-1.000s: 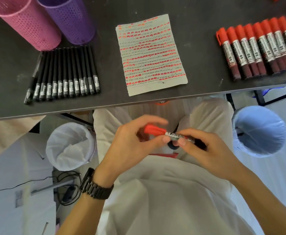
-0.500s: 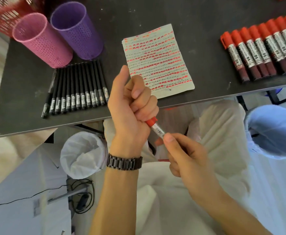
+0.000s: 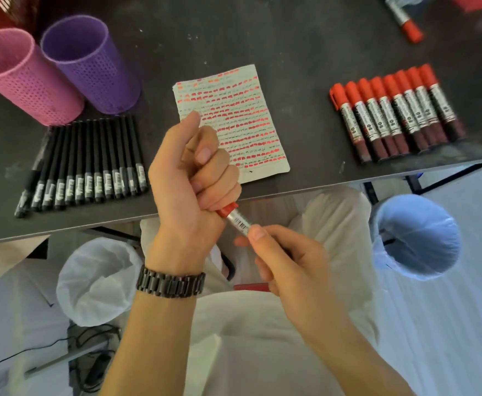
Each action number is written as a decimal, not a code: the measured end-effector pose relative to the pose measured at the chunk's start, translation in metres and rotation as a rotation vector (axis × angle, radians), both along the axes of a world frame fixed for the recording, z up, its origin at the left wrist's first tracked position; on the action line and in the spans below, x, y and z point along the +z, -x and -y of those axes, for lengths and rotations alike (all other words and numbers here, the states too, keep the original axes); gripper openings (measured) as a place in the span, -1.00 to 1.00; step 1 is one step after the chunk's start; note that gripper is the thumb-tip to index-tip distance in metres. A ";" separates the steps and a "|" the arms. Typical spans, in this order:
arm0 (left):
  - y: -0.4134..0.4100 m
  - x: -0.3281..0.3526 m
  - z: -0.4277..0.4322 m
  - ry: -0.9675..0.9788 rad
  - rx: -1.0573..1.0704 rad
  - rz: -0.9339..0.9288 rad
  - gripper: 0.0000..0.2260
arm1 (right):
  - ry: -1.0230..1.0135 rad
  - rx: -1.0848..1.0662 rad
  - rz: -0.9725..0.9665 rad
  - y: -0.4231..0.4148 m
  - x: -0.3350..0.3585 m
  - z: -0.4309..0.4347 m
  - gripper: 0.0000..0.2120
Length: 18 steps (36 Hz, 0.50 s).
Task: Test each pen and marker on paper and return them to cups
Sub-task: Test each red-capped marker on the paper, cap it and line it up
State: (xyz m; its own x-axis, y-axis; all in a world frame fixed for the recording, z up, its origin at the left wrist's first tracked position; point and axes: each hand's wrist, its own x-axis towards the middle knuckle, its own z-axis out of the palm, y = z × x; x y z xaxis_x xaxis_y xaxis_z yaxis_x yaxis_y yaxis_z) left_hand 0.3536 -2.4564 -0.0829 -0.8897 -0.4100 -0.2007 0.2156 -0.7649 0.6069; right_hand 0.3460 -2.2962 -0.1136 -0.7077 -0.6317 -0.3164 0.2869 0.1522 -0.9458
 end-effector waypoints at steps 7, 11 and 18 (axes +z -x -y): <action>0.000 -0.011 -0.009 0.063 -0.050 0.090 -0.67 | -0.090 0.213 -0.062 0.016 -0.007 -0.014 -0.81; 0.008 -0.015 -0.020 0.306 -0.013 0.193 -0.74 | -0.064 0.198 -0.001 0.029 -0.013 -0.021 -0.83; 0.017 -0.034 0.013 1.153 0.208 0.496 -0.91 | -0.035 -0.152 -0.151 0.089 -0.009 -0.051 -0.87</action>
State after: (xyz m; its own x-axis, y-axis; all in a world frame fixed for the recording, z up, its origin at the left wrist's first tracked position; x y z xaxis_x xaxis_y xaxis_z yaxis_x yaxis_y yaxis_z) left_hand 0.3367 -2.4695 -0.1169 -0.7201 -0.6901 0.0722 -0.1722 0.2786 0.9449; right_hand 0.2575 -2.2449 -0.1228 -0.8351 -0.5044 -0.2195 0.1646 0.1515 -0.9746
